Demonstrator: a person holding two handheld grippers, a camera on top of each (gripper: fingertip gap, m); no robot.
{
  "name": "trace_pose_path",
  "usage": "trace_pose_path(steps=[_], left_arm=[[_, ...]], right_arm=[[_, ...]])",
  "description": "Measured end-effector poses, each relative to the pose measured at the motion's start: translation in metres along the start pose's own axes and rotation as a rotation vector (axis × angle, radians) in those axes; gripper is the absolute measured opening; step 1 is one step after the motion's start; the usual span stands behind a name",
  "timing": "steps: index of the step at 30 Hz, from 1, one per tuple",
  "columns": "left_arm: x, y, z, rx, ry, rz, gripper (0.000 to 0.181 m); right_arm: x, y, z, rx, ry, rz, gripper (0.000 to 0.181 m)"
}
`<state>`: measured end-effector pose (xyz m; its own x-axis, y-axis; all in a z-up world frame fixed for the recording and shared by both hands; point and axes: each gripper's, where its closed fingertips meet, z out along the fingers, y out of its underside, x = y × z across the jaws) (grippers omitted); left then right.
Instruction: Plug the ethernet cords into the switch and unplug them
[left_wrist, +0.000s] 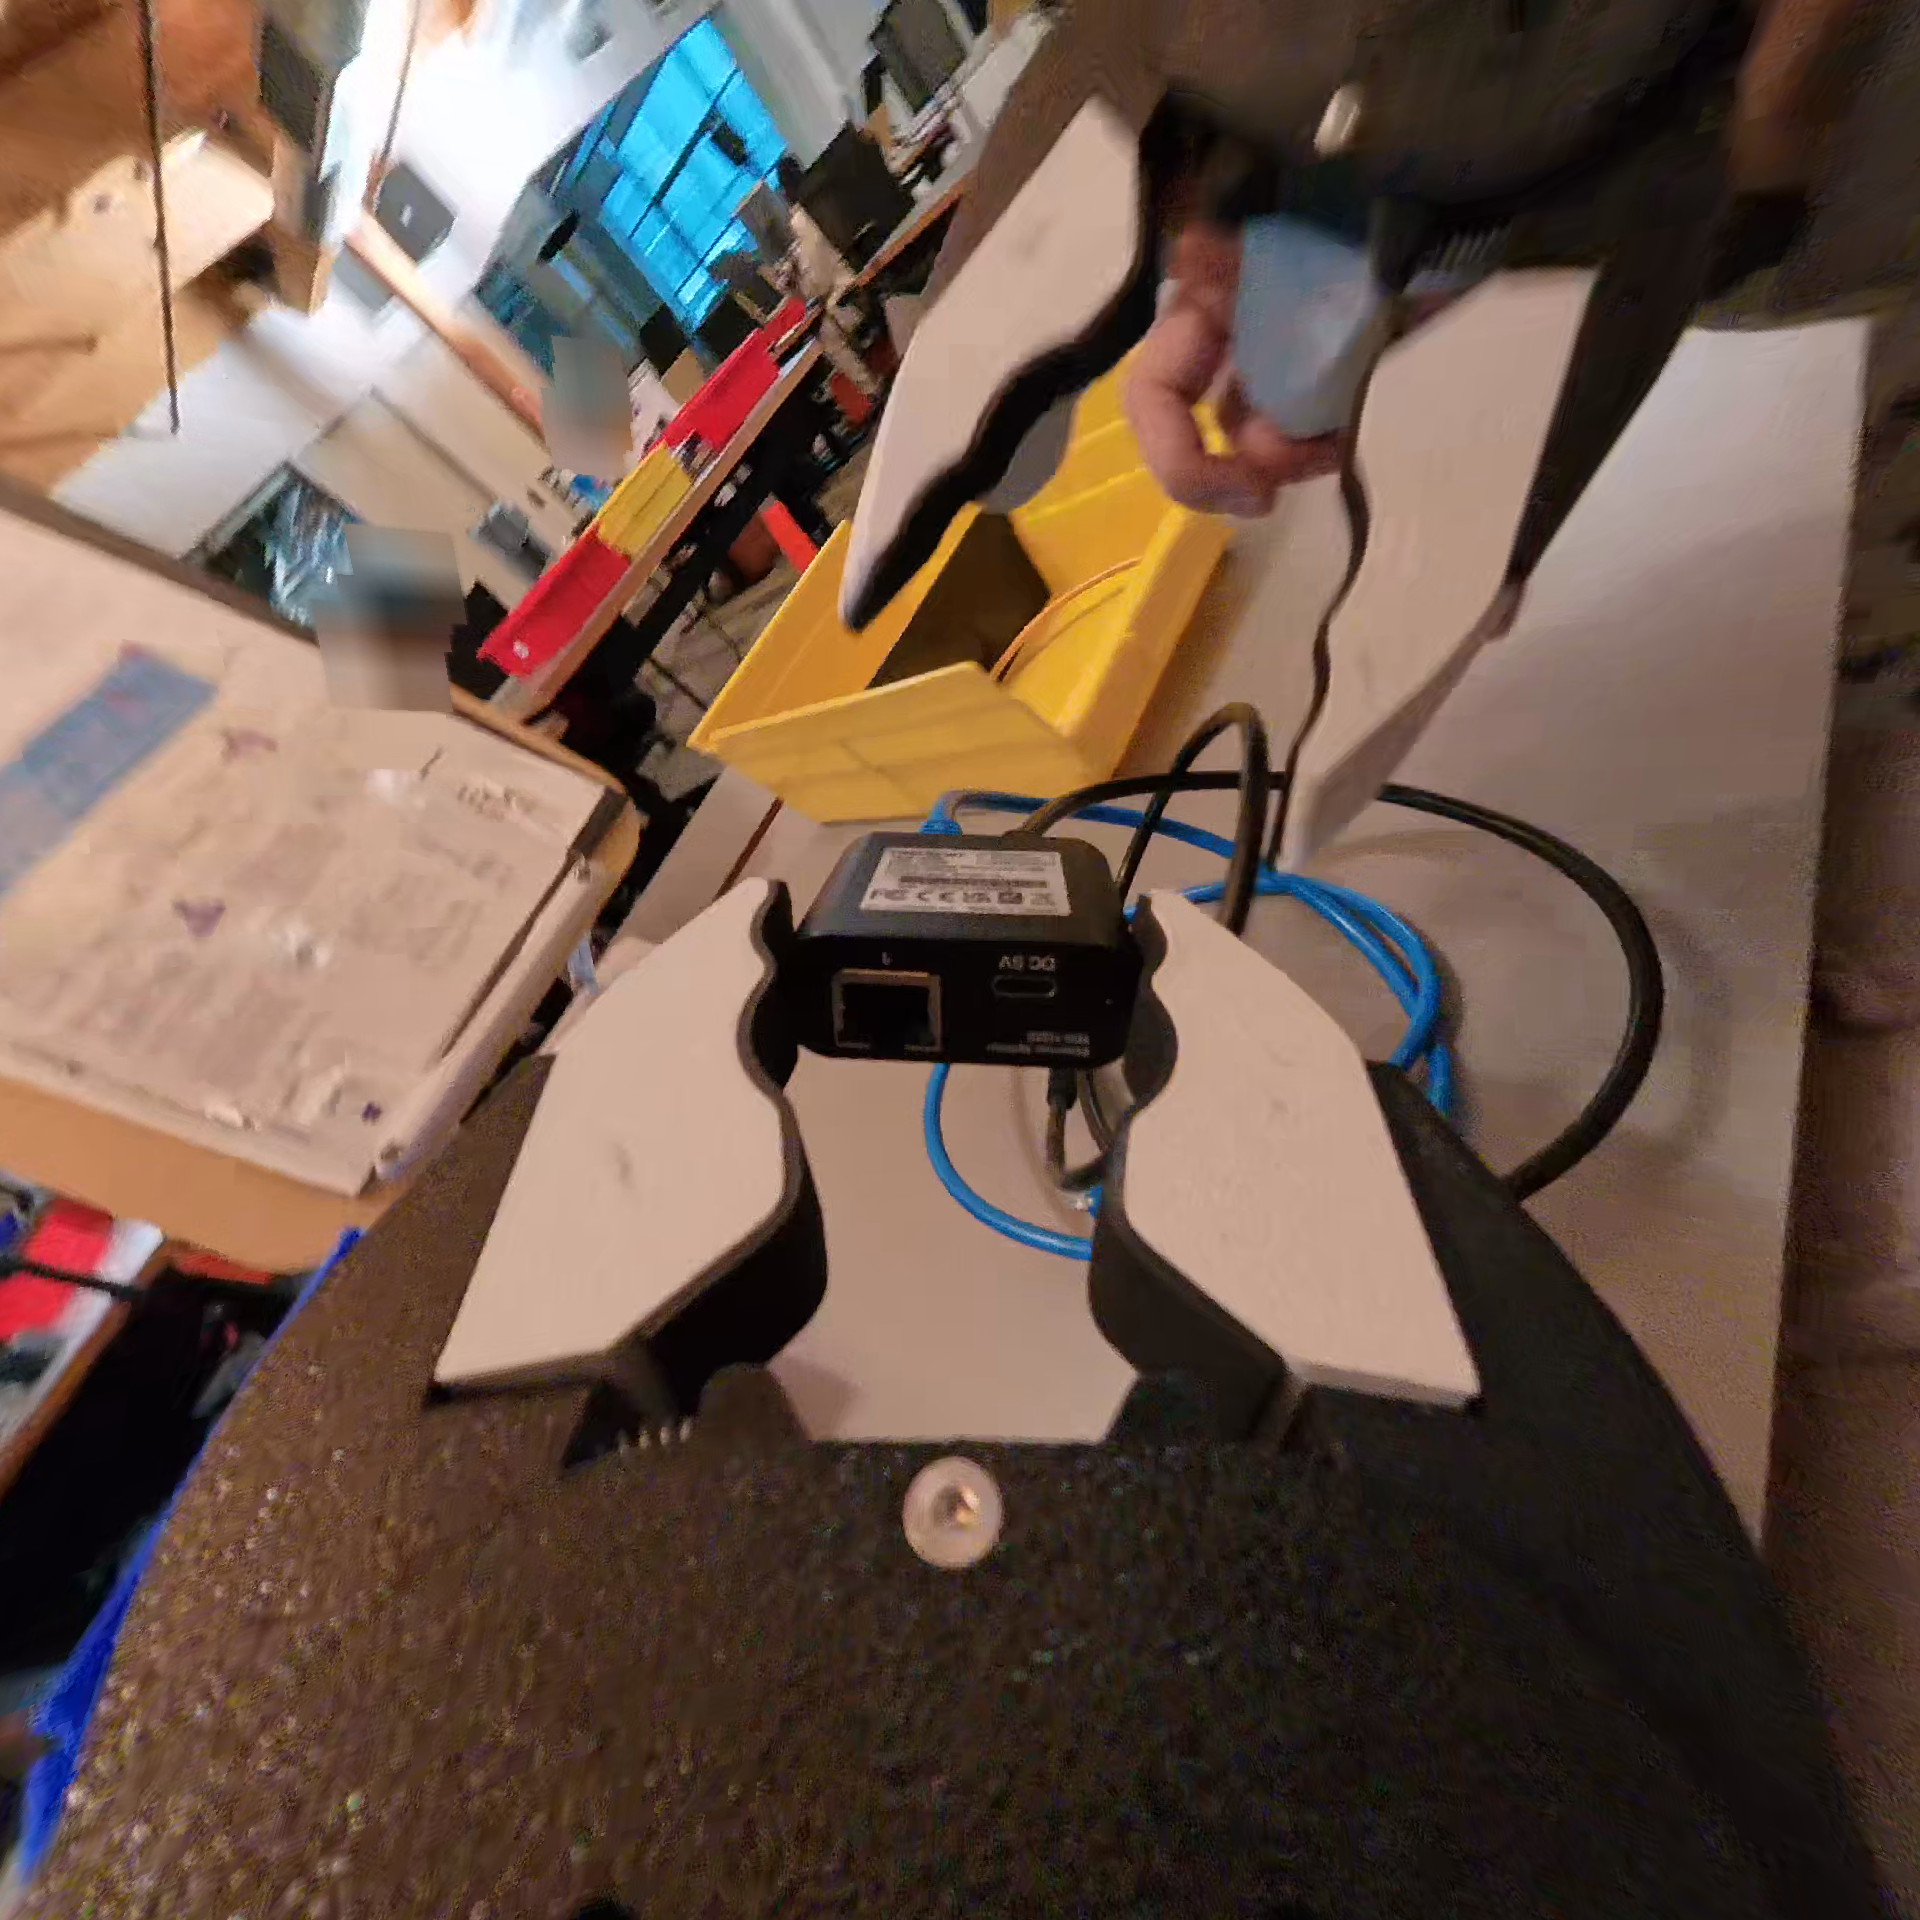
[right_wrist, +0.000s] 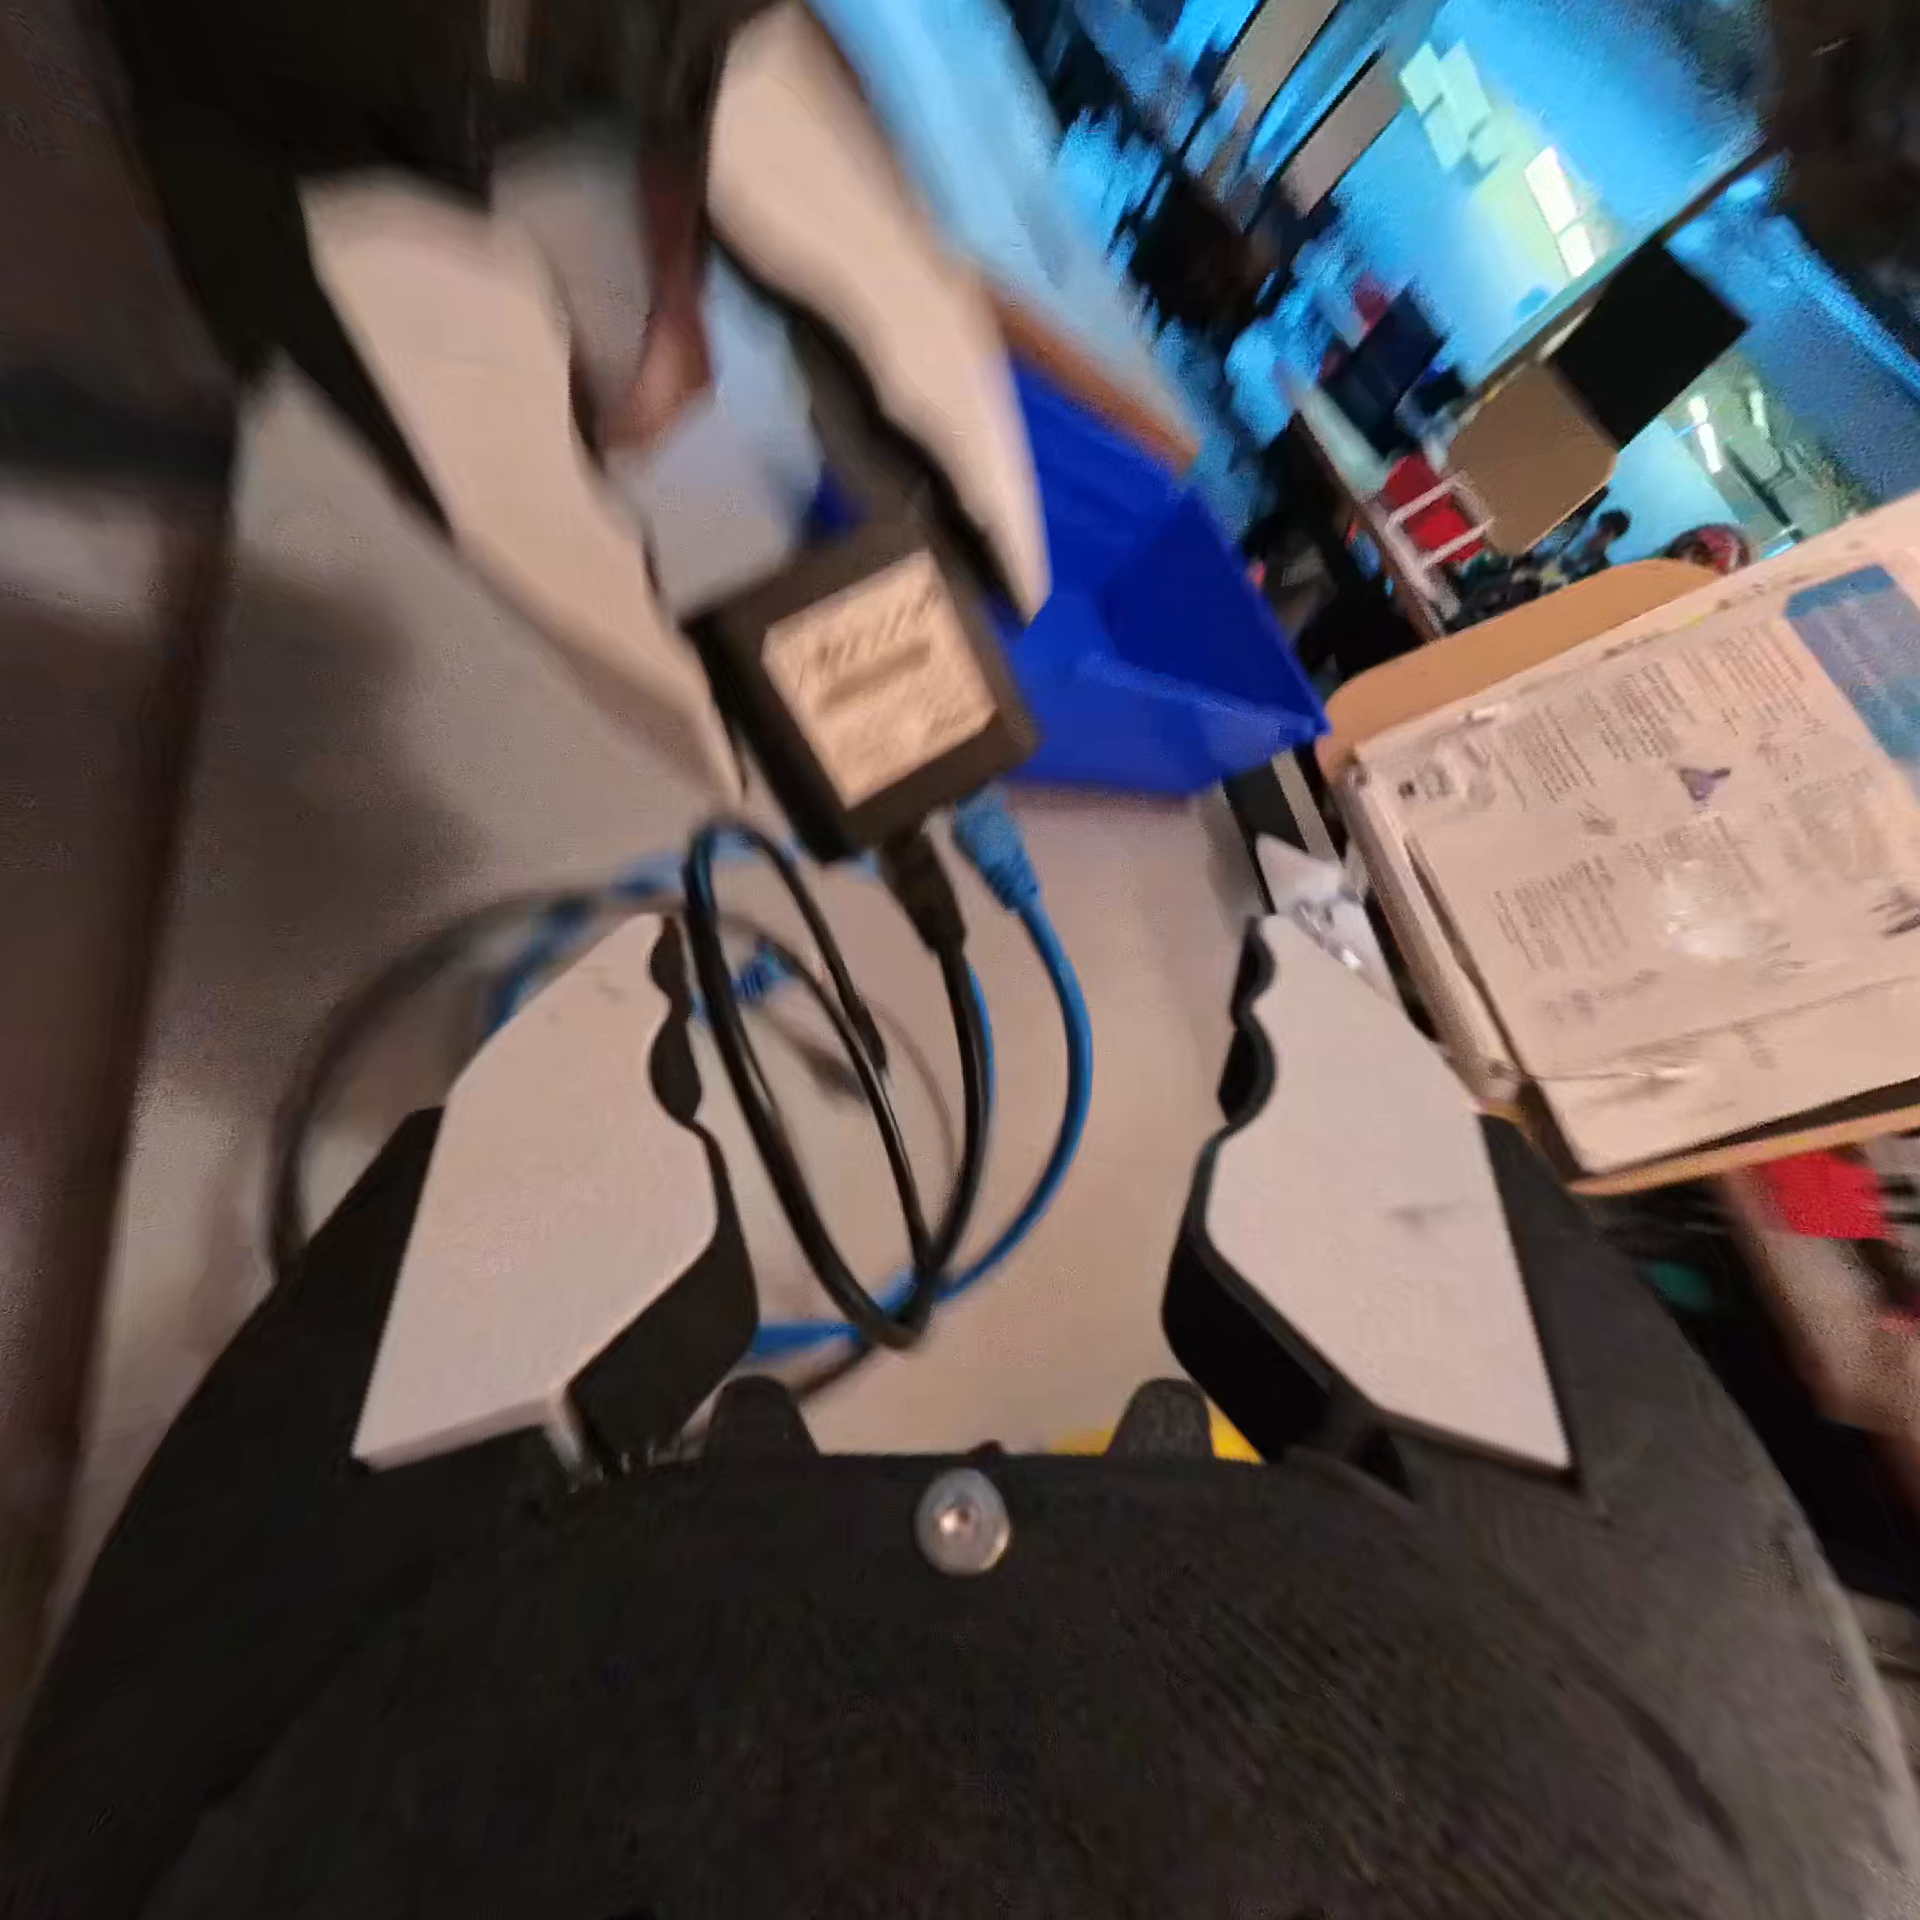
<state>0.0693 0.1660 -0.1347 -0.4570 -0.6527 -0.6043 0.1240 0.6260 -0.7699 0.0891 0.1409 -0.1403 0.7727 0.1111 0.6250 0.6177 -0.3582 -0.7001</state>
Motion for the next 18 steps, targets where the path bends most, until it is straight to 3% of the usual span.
trace_pose_path(steps=[2,6,9,14,18], left_arm=[[0.009,-0.012,-0.002,0.020,0.031,0.066,0.061],[0.029,-0.027,-0.002,0.041,0.094,0.191,0.061],[0.037,-0.032,-0.001,0.031,0.106,0.259,0.061],[0.032,-0.022,0.001,0.002,0.090,0.223,0.061],[0.037,0.006,0.006,-0.157,0.128,0.227,0.062]], right_arm=[[-0.005,0.016,0.004,-0.121,0.027,-0.192,0.105],[-0.024,-0.014,0.014,0.056,0.008,-0.265,0.093],[-0.026,-0.006,0.018,0.006,0.002,-0.333,0.071],[-0.023,-0.004,0.019,-0.009,0.011,-0.335,0.068],[-0.026,0.015,0.021,-0.205,-0.019,-0.420,0.067]])
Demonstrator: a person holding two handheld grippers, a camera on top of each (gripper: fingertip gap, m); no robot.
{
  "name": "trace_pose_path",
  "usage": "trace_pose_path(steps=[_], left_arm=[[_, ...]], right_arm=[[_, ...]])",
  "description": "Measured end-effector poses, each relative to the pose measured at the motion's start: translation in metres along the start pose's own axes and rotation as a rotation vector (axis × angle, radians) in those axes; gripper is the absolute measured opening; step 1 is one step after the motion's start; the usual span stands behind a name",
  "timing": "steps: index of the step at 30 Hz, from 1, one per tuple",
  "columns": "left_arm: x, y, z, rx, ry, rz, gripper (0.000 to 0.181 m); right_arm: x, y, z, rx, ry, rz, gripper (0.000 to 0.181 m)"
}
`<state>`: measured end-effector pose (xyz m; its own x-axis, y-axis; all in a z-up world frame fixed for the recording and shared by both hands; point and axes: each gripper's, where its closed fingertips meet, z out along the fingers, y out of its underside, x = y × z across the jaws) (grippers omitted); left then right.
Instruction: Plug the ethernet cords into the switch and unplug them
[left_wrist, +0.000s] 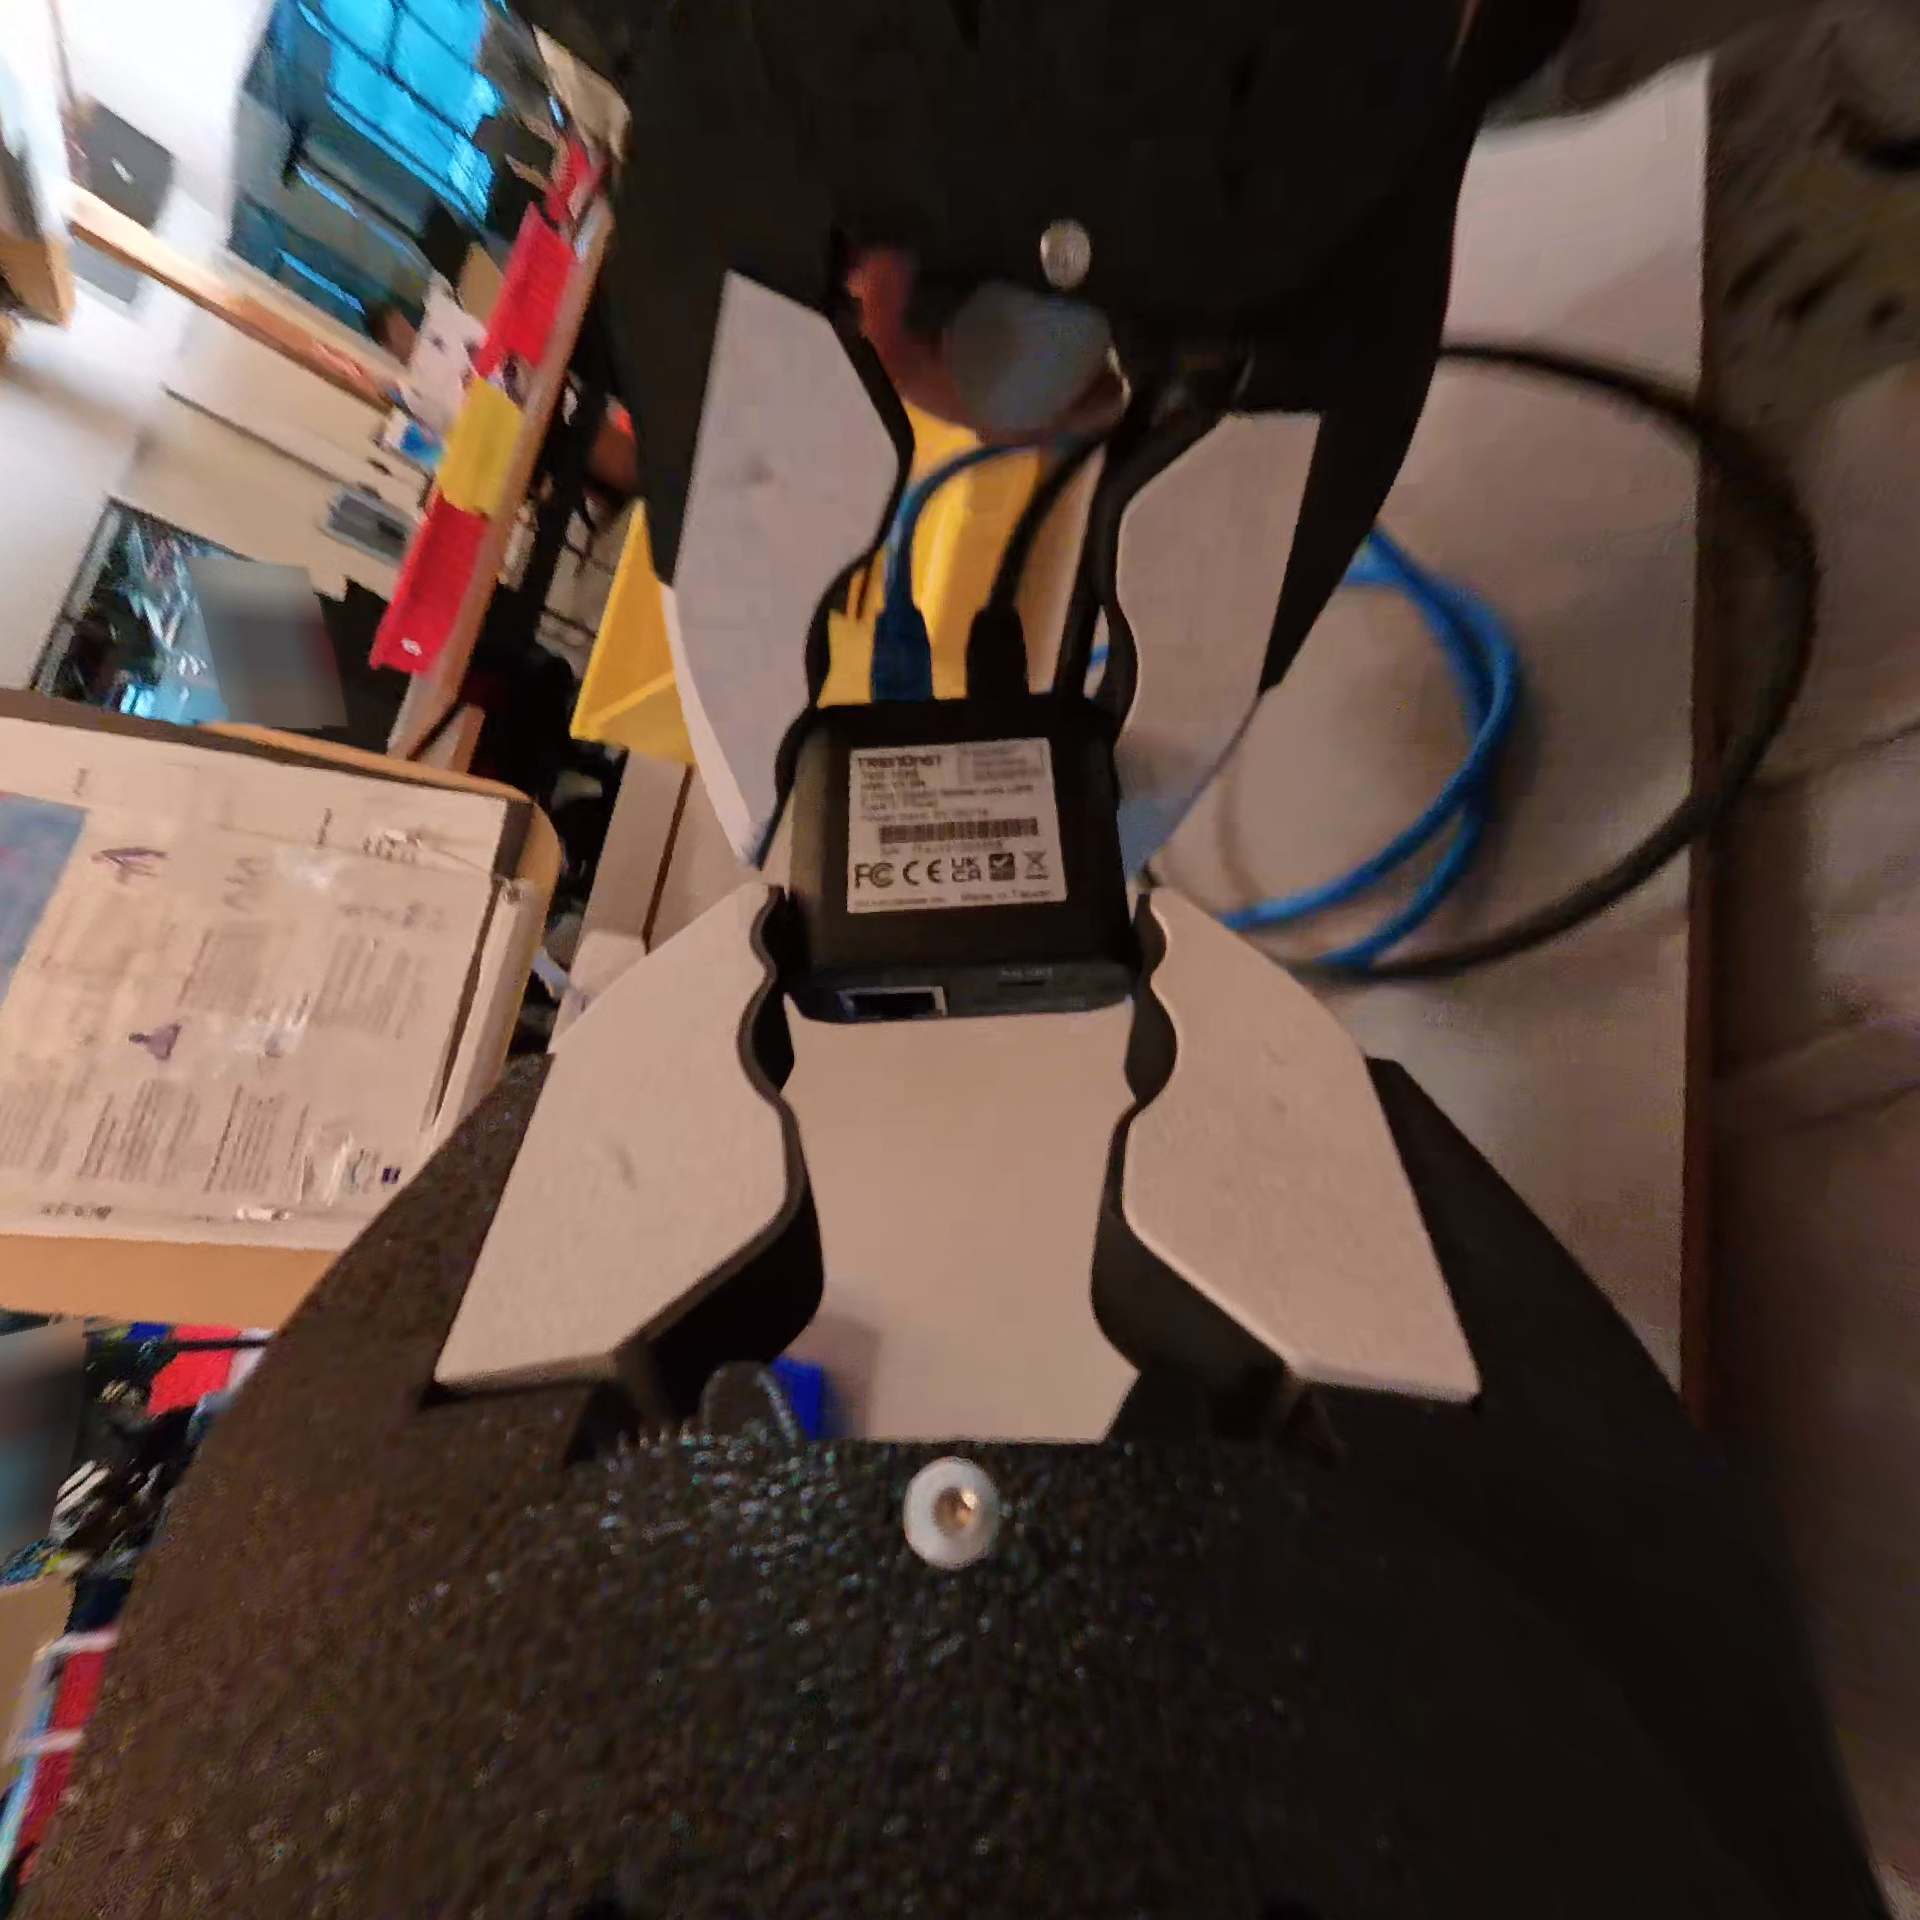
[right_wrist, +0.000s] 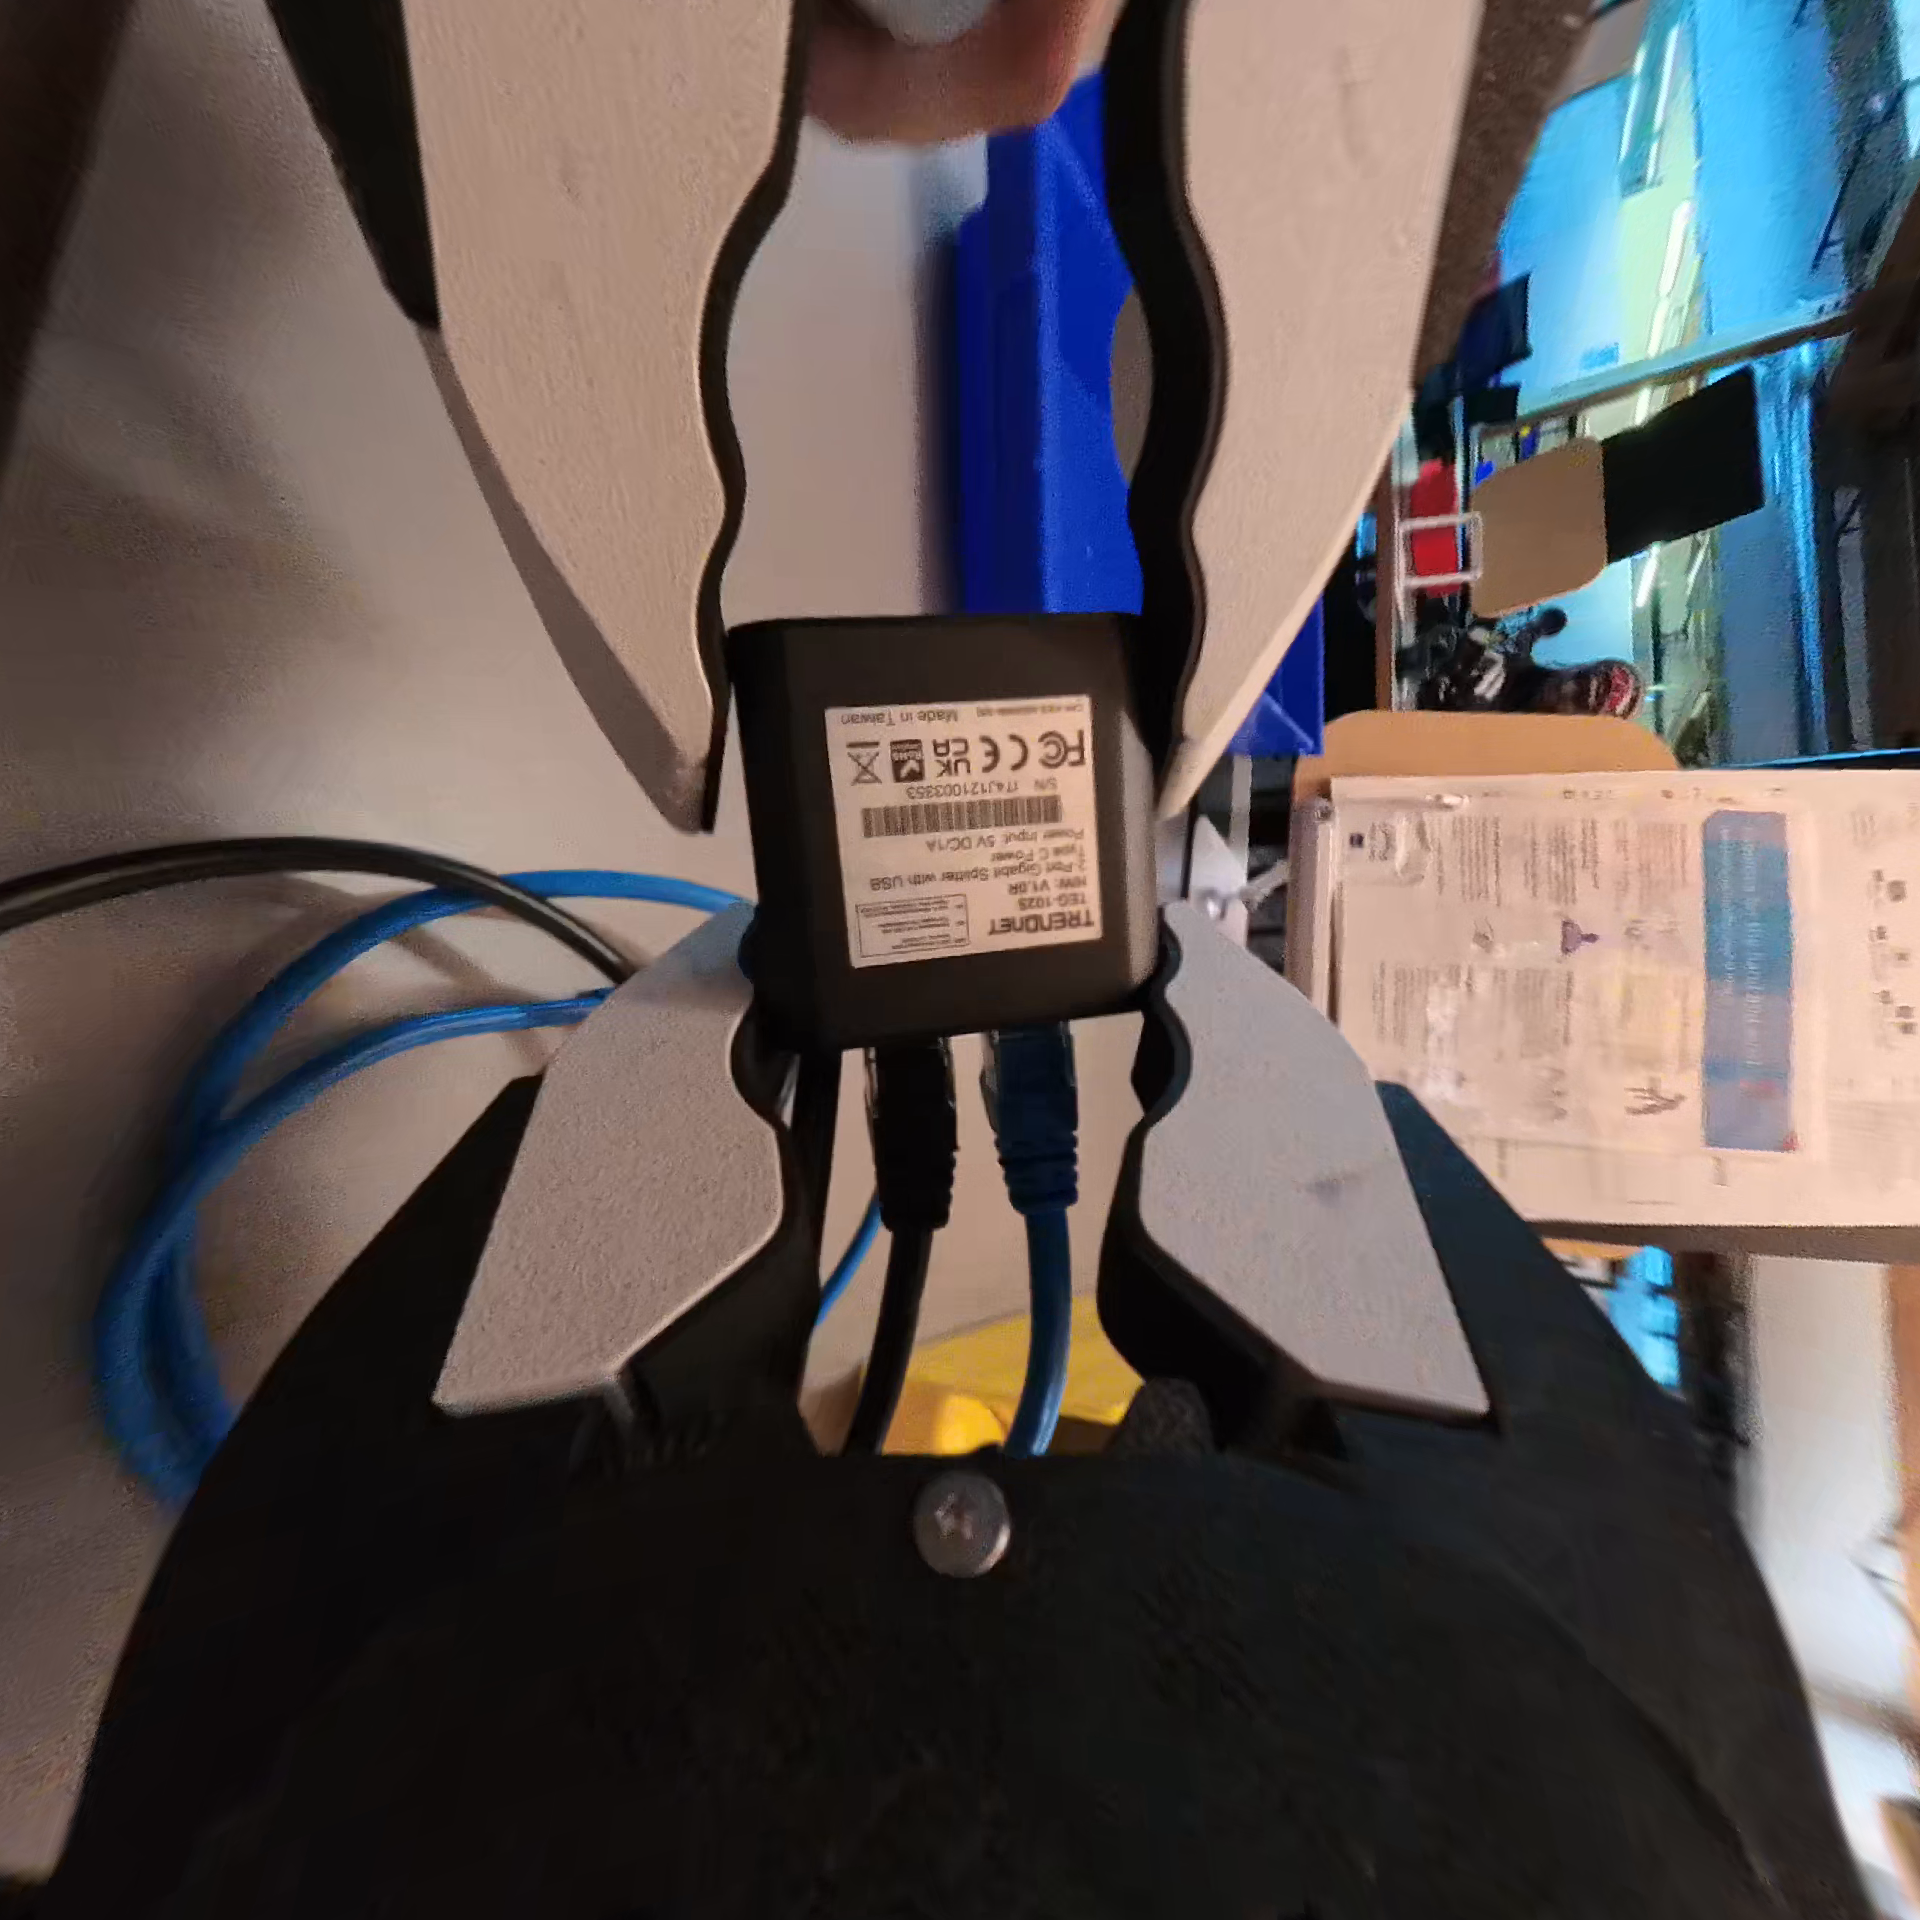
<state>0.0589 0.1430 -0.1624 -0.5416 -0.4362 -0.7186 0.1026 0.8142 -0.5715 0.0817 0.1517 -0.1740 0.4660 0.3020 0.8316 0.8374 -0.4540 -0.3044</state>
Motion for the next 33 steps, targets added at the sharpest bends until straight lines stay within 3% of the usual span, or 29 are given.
trace_pose_path(steps=[3,10,14,33], left_arm=[[0.002,0.009,0.007,-0.066,-0.012,0.016,0.064],[-0.001,-0.001,0.003,0.089,-0.031,-0.038,0.064],[0.001,-0.005,0.006,0.112,-0.036,-0.035,0.065],[0.005,0.015,0.024,0.057,-0.068,-0.062,0.063]], right_arm=[[-0.001,0.007,0.000,-0.081,0.001,-0.061,0.067],[0.008,0.013,-0.009,-0.058,0.034,-0.052,0.066],[0.005,0.013,-0.008,-0.077,0.017,-0.061,0.066],[-0.002,0.011,-0.005,-0.141,-0.003,-0.156,0.066]])
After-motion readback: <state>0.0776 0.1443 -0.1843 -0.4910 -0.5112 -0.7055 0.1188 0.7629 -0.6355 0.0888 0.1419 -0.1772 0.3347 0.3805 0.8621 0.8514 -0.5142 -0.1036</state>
